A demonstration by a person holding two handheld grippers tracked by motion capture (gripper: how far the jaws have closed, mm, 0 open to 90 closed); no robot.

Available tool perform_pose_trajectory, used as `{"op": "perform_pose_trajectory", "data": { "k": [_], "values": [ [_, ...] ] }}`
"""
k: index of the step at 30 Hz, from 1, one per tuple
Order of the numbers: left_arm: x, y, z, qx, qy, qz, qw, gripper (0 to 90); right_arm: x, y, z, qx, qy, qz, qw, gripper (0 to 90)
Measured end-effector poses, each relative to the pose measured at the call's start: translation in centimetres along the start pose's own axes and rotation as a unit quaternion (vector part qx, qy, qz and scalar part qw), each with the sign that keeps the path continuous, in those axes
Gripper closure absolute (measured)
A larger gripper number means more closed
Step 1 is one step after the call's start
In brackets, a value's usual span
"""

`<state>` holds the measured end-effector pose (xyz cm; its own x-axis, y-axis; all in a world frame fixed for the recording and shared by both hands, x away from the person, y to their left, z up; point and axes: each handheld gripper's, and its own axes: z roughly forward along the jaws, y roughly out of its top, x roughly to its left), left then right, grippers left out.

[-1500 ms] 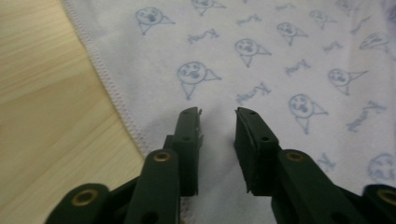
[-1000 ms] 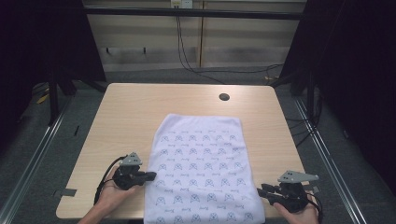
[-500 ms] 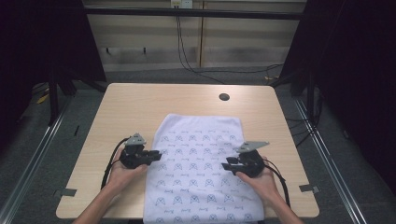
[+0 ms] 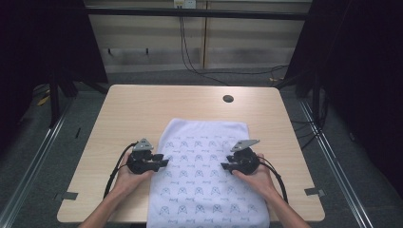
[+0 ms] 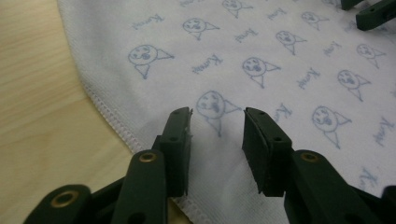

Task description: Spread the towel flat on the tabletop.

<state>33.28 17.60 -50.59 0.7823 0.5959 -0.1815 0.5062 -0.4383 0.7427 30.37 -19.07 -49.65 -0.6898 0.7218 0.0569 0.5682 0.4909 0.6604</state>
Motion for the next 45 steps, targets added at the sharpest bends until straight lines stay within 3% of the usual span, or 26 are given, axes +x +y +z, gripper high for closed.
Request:
{"op": "perform_pose_trajectory", "data": {
  "k": [3,9,12,14,15,17,19,22,25,26,27,28,29,30,32,34,37,38,39,41,43,45],
  "values": [
    [-1.3,-0.3,-0.2,0.009,-0.018,0.021,0.9996,60.0,0.5,-1.2,-1.1,0.000,0.011,0.005,0.9999,59.6],
    [-3.4,-1.8,-1.7,0.023,-0.049,0.036,0.9979,60.0,2.2,-3.3,-3.0,0.000,0.034,0.001,0.9994,59.4],
    [-4.1,-2.5,-2.6,0.035,-0.064,0.025,0.9970,60.4,2.9,-3.9,-3.5,0.002,0.047,0.008,0.9989,59.2],
    [-4.3,-2.8,-3.1,0.043,-0.077,0.018,0.9960,65.6,3.6,-4.1,-3.9,0.011,0.056,0.006,0.9984,59.3],
    [-4.2,-2.7,-3.4,0.038,-0.069,0.026,0.9966,70.2,3.8,-4.2,-4.0,0.010,0.055,0.004,0.9984,59.4],
    [-3.2,-2.2,-3.6,0.014,-0.070,0.019,0.9973,85.3,4.2,-4.3,-4.1,0.011,0.053,-0.005,0.9985,59.8],
    [-1.7,-1.2,-3.4,-0.009,-0.035,0.001,0.9994,88.3,3.9,-4.2,-4.0,-0.001,0.058,0.006,0.9983,59.8],
    [0.7,0.0,-2.3,-0.031,-0.012,-0.045,0.9984,80.3,3.2,-3.5,-4.2,-0.024,0.049,0.008,0.9985,59.3],
    [1.9,0.6,-1.1,-0.028,0.013,-0.061,0.9977,72.9,2.4,-3.2,-3.8,-0.026,0.039,0.014,0.9988,58.2],
    [2.2,0.6,-0.6,-0.039,0.009,-0.075,0.9964,68.3,2.2,-3.2,-3.7,-0.024,0.040,0.019,0.9987,58.0],
    [2.3,0.6,-0.2,-0.026,0.010,-0.075,0.9968,67.1,2.0,-3.3,-3.6,-0.022,0.037,0.020,0.9989,57.9],
    [2.3,0.6,0.3,-0.012,0.015,-0.067,0.9976,64.3,1.9,-3.3,-3.6,-0.025,0.036,0.019,0.9989,57.5],
    [2.2,0.7,0.4,-0.012,0.014,-0.063,0.9979,62.3,1.9,-3.3,-3.7,-0.028,0.038,0.019,0.9987,57.3],
    [2.2,0.9,0.6,-0.009,0.010,-0.058,0.9982,65.0,1.8,-3.4,-3.8,-0.032,0.037,0.017,0.9987,57.2],
    [1.6,1.3,0.8,-0.013,0.007,-0.038,0.9992,80.9,1.8,-3.4,-4.0,-0.034,0.034,0.020,0.9987,56.6],
    [0.7,1.7,0.8,-0.020,0.015,-0.014,0.9996,86.6,1.7,-3.4,-3.9,-0.030,0.033,0.019,0.9988,56.6],
    [-0.9,2.4,0.2,-0.039,0.005,0.017,0.9991,86.1,1.9,-3.5,-3.9,-0.026,0.034,0.019,0.9989,56.5],
    [-1.4,2.7,-0.2,-0.055,-0.014,0.022,0.9982,83.2,1.9,-3.5,-3.9,-0.026,0.033,0.019,0.9989,56.5],
    [-1.4,2.7,-0.2,-0.055,-0.014,0.022,0.9982,77.3,1.9,-3.5,-3.9,-0.026,0.033,0.019,0.9989,56.5],
    [-1.9,2.9,-0.3,-0.058,-0.045,0.025,0.9970,73.6,1.7,-3.5,-3.7,-0.025,0.031,0.021,0.9990,54.8],
    [-2.2,2.9,-0.2,-0.051,-0.063,0.029,0.9963,71.1,1.6,-3.5,-3.8,-0.025,0.030,0.022,0.9990,54.2],
    [-2.3,2.9,-0.2,-0.046,-0.028,0.037,0.9978,71.7,1.6,-3.5,-3.8,-0.028,0.027,0.027,0.9989,53.4]
  ]
}}
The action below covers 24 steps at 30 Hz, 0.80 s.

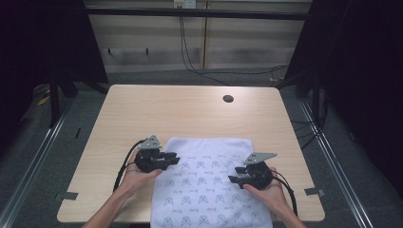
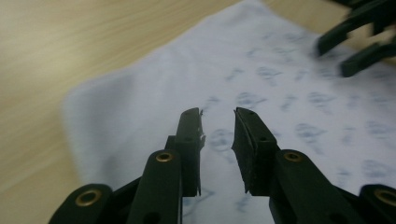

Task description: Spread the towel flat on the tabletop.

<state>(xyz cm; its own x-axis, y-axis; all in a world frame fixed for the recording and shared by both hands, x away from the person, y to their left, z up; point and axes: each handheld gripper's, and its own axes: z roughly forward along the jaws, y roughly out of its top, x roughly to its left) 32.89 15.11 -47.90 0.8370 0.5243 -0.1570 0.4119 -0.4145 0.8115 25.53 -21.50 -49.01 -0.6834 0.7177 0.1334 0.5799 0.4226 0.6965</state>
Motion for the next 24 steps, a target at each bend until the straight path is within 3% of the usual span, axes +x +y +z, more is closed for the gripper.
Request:
{"op": "perform_pose_trajectory", "data": {
  "k": [1,3,5,7,8,10,13,15,16,18,20,21,22,24],
  "values": [
    [0.5,0.0,-0.2,-0.007,0.000,-0.010,0.9999,71.9,0.0,0.0,0.0,0.000,0.000,0.001,1.0000,53.5],
    [1.9,-0.1,-0.6,-0.018,0.030,-0.038,0.9987,72.0,0.0,0.0,-0.1,0.000,0.002,-0.001,1.0000,53.5],
    [4.0,-0.6,-0.8,-0.020,0.067,-0.082,0.9941,74.8,0.0,0.0,0.0,0.001,0.004,-0.002,1.0000,53.5],
    [5.4,-0.8,-0.5,-0.009,0.084,-0.095,0.9919,76.2,0.0,0.0,0.1,0.004,0.004,-0.002,1.0000,53.5],
    [6.0,-0.8,-0.2,-0.009,0.090,-0.102,0.9907,76.6,0.0,0.0,0.1,0.004,0.004,-0.002,1.0000,53.5],
    [6.5,-0.7,0.5,-0.012,0.079,-0.123,0.9892,75.2,0.0,0.0,0.2,0.006,0.004,-0.002,1.0000,53.4],
    [6.1,-0.3,2.0,0.013,0.075,-0.102,0.9919,69.9,0.0,-0.1,0.2,0.009,0.004,0.004,0.9999,53.4],
    [5.7,-0.3,2.9,0.033,0.075,-0.097,0.9919,67.9,-0.1,-0.1,0.2,0.008,0.005,0.002,1.0000,53.4],
    [5.2,-0.4,3.2,0.034,0.075,-0.081,0.9933,66.4,0.0,-0.1,0.2,0.008,0.004,0.002,1.0000,53.4],
    [4.6,-0.1,3.3,0.047,0.075,-0.066,0.9939,66.4,0.0,-0.1,0.1,0.008,0.006,-0.001,1.0000,53.4],
    [4.0,0.1,3.4,0.057,0.084,-0.033,0.9943,65.0,0.0,-0.2,0.0,0.009,0.006,-0.002,0.9999,53.4],
    [3.8,0.1,3.5,0.057,0.075,-0.034,0.9950,64.9,0.0,-0.2,0.0,0.006,0.007,-0.002,1.0000,53.4],
    [3.6,0.2,3.5,0.055,0.087,-0.019,0.9945,68.7,-0.1,-0.2,0.0,0.005,0.008,-0.003,1.0000,53.2],
    [3.6,0.3,3.3,0.050,0.080,-0.014,0.9955,82.9,-0.1,-0.2,0.0,0.005,0.007,-0.002,1.0000,53.2]
  ]
}}
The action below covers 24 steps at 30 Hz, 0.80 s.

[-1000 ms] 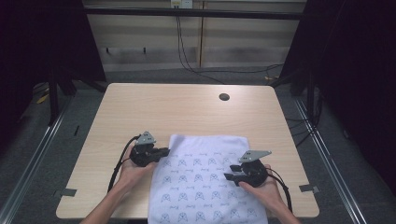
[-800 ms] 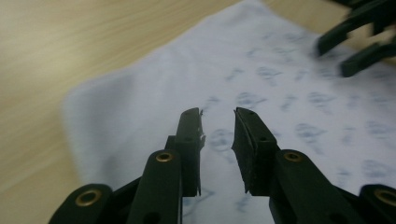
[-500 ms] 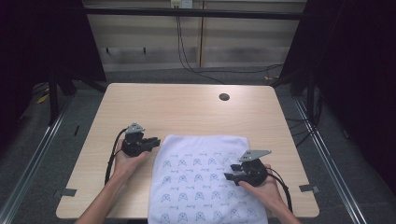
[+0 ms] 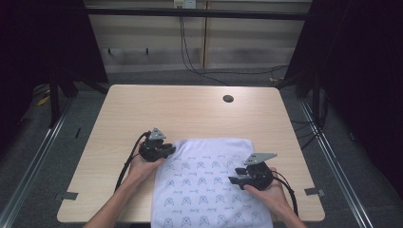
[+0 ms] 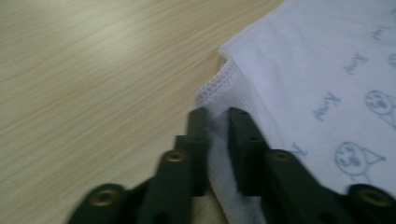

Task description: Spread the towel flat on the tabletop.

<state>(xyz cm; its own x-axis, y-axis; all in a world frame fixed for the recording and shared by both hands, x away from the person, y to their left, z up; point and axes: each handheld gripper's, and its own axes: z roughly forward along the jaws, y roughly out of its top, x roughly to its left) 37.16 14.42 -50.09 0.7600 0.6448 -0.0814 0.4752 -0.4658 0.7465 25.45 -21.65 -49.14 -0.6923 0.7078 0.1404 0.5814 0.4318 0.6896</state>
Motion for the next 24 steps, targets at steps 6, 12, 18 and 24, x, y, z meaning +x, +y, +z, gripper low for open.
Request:
{"op": "perform_pose_trajectory", "data": {
  "k": [6,12,18,24],
  "values": [
    [1.8,0.4,-2.6,-0.045,0.025,-0.033,0.9981,89.0,-0.2,0.0,-0.1,0.000,-0.003,0.005,1.0000,52.2],
    [3.6,-0.2,-3.8,-0.071,0.044,-0.086,0.9928,77.3,-0.3,0.0,-0.2,-0.002,-0.003,0.012,0.9999,52.1],
    [3.3,-0.9,-3.3,-0.047,-0.029,-0.092,0.9942,80.1,-1.8,0.4,-0.3,-0.004,-0.014,0.025,0.9996,53.3],
    [1.5,-1.1,-1.3,0.002,-0.035,-0.042,0.9985,79.4,-4.3,1.5,0.7,-0.007,-0.030,0.033,0.9990,55.7]
  ]
}}
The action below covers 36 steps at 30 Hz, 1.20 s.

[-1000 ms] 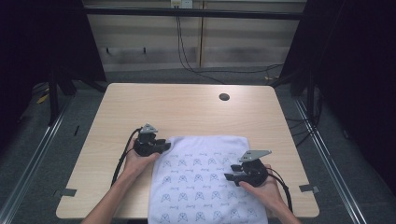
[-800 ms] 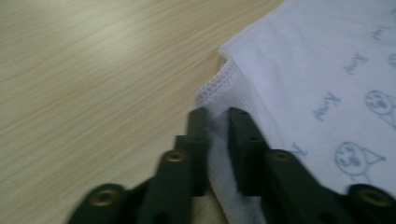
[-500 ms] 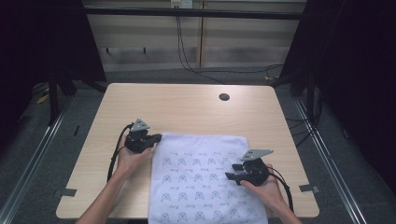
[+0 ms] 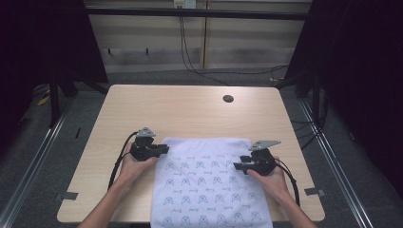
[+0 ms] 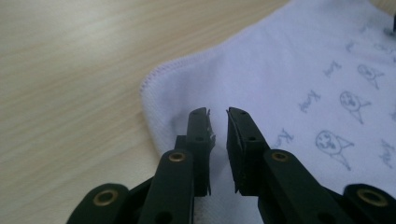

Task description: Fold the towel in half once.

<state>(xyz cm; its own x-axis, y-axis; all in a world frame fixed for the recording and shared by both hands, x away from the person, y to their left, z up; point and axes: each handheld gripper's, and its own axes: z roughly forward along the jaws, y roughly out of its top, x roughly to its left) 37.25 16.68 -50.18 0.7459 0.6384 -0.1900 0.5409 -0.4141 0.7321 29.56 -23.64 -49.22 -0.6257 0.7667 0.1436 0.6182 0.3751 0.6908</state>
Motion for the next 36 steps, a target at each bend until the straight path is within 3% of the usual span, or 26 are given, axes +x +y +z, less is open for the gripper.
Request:
{"op": "perform_pose_trajectory", "data": {
  "k": [1,6,12,16,19,21,24,28,30,32,33,36],
  "values": [
    [-0.1,-0.1,0.2,0.013,0.013,0.012,0.9998,79.4,-0.3,0.2,0.2,0.001,-0.002,-0.003,1.0000,56.2],
    [0.1,-0.4,0.1,0.005,-0.004,0.001,1.0000,79.3,-1.7,0.4,1.0,0.007,-0.011,0.004,0.9999,57.5],
    [-0.6,-1.0,-0.6,0.012,-0.013,0.012,0.9998,77.8,-0.2,-0.4,0.0,0.031,-0.001,-0.019,0.9993,57.8],
    [-1.1,-1.5,-1.3,0.024,-0.016,0.019,0.9994,74.5,0.6,-1.1,-0.9,0.044,0.020,-0.010,0.9988,58.7],
    [-1.3,-1.6,-1.3,0.017,-0.019,0.019,0.9995,70.4,-0.3,-0.4,-1.5,0.023,0.001,-0.001,0.9997,56.3],
    [-1.3,-1.6,-1.3,0.017,-0.022,0.018,0.9994,69.3,-1.3,0.4,-1.8,0.009,-0.019,-0.008,0.9997,54.9],
    [-1.1,-1.4,-1.4,0.022,-0.021,0.018,0.9994,67.9,-3.0,1.6,-1.1,0.003,-0.042,-0.009,0.9991,52.9],
    [-0.7,-1.2,-1.9,0.009,-0.015,0.008,0.9998,66.2,-5.2,2.4,0.8,0.003,-0.063,0.009,0.9980,51.5],
    [-0.2,-1.1,-2.3,-0.003,-0.010,-0.002,0.9999,64.9,-6.1,2.5,1.4,0.008,-0.059,0.029,0.9978,51.2],
    [0.3,-0.9,-2.4,-0.024,0.024,-0.026,0.9991,63.7,-6.5,2.3,1.8,0.016,-0.052,0.031,0.9980,51.0],
    [0.7,-0.7,-2.5,-0.028,0.025,-0.035,0.9987,61.3,-6.5,2.2,1.9,0.015,-0.055,0.028,0.9980,51.5],
    [1.3,-0.5,-2.7,-0.039,0.022,-0.047,0.9979,60.1,-6.2,2.3,1.9,0.018,-0.049,0.023,0.9984,65.8]
  ]
}}
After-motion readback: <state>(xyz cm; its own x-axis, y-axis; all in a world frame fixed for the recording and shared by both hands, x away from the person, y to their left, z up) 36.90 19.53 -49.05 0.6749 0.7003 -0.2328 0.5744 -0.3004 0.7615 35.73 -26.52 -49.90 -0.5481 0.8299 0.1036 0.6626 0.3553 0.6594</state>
